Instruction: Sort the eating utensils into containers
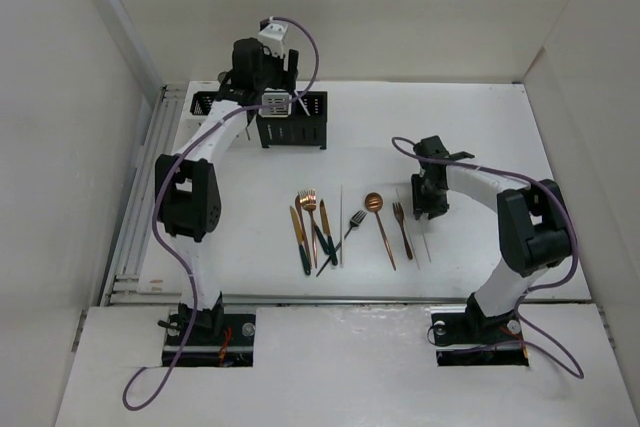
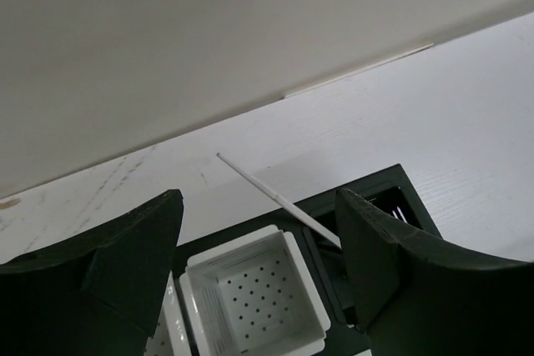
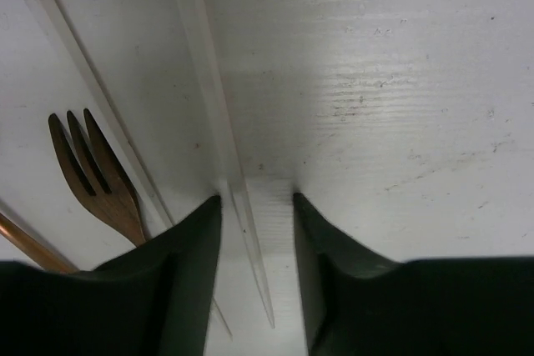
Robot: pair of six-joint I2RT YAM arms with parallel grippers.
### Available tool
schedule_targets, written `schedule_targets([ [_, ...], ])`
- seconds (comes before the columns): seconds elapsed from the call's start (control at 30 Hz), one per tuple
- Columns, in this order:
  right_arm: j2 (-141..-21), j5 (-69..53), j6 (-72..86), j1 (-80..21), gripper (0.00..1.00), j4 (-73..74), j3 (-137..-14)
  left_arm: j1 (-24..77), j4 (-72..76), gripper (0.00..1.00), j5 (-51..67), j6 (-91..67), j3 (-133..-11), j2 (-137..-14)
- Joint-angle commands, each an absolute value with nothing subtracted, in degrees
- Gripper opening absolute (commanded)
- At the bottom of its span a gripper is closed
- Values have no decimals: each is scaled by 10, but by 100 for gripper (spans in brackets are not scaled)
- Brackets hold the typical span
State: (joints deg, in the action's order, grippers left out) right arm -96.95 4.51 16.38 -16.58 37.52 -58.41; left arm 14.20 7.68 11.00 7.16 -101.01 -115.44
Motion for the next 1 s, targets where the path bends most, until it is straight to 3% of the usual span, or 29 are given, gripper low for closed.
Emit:
schedule_targets([
  [0.0, -991, 46, 170, -169, 40, 369, -581, 141, 25, 71, 79, 83, -1044, -1089],
  [0.1, -998, 46, 164, -169, 25, 375, -592, 141, 5, 71, 79, 77, -1049, -1082],
  [0.2, -1009, 46, 158, -169, 0, 381, -603, 141, -18, 71, 91, 77, -1049, -1070],
  [0.5, -930, 71, 128, -174, 0, 355, -591, 146, -84, 71, 177, 102, -1067, -1045],
  [0.63, -870, 100, 116, -174, 0, 355, -634, 158, -122, 71, 274, 133, -1073, -1045],
  [0.77, -826, 81, 109, -174, 0, 349, -702, 172, -156, 74, 374, 150, -1073, -1045],
  [0.97, -788, 7, 127, -214, 0, 202, -789, 214, -198, 84, 510, 166, -1073, -1045],
])
